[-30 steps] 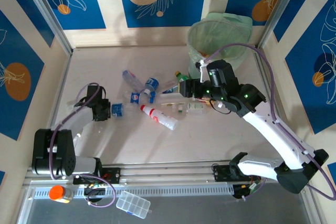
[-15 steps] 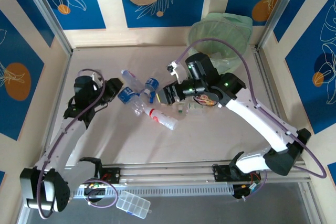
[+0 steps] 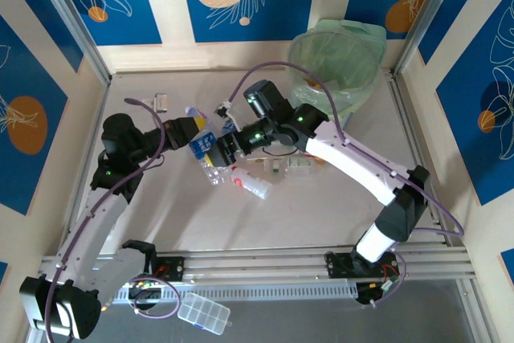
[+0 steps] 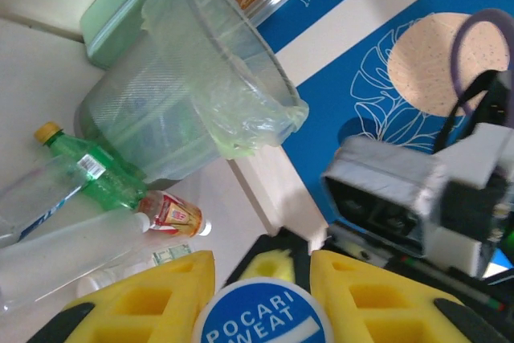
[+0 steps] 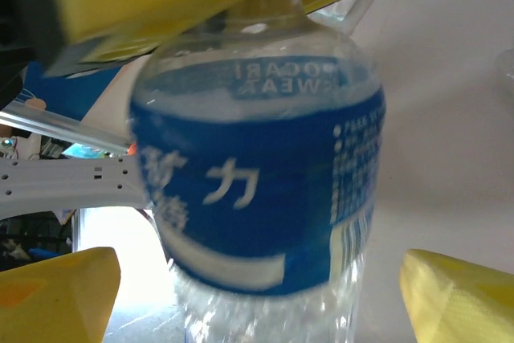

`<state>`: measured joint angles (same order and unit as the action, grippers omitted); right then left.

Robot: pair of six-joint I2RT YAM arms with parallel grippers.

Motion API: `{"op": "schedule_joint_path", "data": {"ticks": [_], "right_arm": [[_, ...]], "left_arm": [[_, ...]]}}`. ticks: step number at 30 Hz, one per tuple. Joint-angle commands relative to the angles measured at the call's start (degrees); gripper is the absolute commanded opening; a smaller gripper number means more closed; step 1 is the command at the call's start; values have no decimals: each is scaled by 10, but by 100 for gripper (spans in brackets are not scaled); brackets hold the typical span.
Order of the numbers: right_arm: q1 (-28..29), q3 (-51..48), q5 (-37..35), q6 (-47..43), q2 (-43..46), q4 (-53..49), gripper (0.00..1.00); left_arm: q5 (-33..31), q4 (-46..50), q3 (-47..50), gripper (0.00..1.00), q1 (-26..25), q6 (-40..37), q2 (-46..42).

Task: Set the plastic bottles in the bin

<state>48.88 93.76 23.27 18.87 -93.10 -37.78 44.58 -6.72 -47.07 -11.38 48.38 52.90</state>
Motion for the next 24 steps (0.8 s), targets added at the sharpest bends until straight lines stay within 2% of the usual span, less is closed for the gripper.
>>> {"op": "schedule_joint_path", "data": {"ticks": [1, 6, 16, 18, 19, 22, 24], "right_arm": [[8, 13, 42, 24, -7, 31, 90], [10, -16, 65, 71, -7, 89, 81], [10, -42, 60, 87, 11, 109, 60], [11, -42, 57, 88, 16, 109, 57], [10, -42, 53, 87, 19, 108, 57], [10, -38, 47, 82, 28, 98, 55], [7, -36, 39, 77, 37, 88, 55]], "left_arm": [[26, -47, -3, 2, -3, 12, -6], [20, -72, 3, 2, -6, 27, -11], [22, -99, 5, 4, -21, 38, -13], [19, -94, 4, 12, -24, 34, -15], [15, -81, 0, 20, -23, 31, -16], [5, -57, -11, 55, -24, 22, -28], [-22, -21, -26, 67, -23, 10, -42]]}}
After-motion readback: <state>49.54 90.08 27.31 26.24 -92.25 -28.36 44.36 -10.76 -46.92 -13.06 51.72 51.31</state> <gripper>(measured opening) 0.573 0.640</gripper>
